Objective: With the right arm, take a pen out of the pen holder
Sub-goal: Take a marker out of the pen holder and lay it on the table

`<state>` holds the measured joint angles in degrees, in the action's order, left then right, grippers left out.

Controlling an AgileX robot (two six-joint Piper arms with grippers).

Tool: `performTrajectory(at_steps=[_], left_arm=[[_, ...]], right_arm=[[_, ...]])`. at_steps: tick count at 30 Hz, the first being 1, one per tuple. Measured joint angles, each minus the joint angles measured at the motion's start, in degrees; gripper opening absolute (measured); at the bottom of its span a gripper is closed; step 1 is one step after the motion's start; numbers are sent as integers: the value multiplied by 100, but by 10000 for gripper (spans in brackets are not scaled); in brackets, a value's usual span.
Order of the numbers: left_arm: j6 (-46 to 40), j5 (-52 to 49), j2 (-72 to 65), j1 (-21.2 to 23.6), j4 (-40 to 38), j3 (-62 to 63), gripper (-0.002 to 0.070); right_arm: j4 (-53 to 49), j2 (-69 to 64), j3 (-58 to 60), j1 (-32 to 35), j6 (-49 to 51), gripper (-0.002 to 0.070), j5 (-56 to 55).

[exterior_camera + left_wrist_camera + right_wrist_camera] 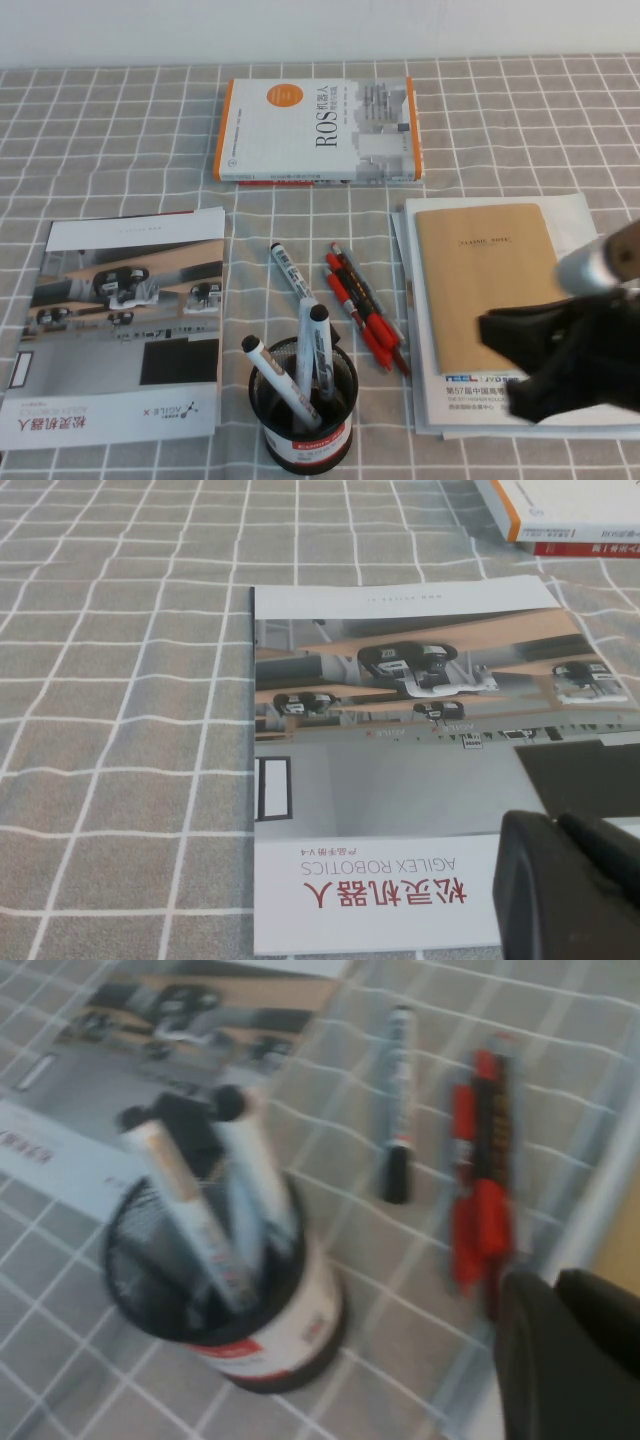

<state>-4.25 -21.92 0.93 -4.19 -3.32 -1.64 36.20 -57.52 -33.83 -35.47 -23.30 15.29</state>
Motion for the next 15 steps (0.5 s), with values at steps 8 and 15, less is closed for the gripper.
performTrajectory(at_steps=[8,15], left_arm=[[0,0,0,0,0,0,-3],[0,0,0,0,0,0,-3]], right_arm=[[-370,-923,1,-1899,77,21,-2240],[-1008,-1588,357,-2834,140,273,-4455]])
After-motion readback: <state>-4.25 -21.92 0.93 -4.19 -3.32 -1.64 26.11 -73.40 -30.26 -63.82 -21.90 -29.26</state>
